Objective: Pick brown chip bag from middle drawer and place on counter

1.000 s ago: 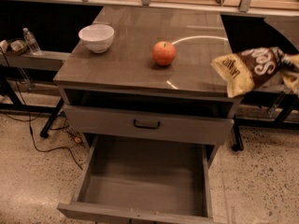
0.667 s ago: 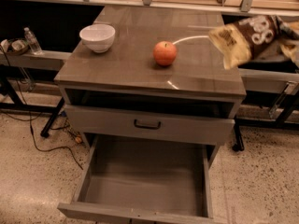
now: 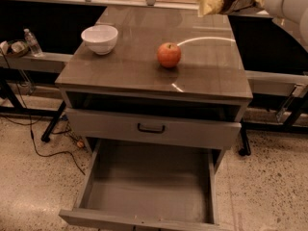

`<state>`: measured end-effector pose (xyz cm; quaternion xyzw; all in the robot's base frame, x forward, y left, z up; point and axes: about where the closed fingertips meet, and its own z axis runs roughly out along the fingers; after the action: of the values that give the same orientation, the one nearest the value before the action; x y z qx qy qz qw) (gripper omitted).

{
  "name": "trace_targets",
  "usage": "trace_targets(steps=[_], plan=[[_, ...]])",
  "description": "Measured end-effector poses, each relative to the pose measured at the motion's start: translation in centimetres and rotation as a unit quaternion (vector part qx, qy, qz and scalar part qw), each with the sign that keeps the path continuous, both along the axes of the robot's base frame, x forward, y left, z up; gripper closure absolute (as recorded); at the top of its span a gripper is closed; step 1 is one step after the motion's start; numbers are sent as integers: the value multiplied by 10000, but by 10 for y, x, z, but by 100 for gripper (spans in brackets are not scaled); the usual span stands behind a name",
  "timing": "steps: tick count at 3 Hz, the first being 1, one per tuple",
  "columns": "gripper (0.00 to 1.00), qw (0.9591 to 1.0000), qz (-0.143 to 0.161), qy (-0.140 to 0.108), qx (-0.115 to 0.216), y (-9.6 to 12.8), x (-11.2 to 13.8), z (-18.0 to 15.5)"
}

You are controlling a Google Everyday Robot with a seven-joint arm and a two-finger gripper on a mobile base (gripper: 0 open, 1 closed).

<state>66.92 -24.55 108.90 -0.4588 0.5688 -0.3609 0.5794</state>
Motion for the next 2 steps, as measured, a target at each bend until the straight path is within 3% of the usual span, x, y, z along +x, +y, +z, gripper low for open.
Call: trace_targets(steps=[1,2], plan=[[100,10000,24,-25,3,2,5,0],[100,9990,329,-293,54,34,70,-6]])
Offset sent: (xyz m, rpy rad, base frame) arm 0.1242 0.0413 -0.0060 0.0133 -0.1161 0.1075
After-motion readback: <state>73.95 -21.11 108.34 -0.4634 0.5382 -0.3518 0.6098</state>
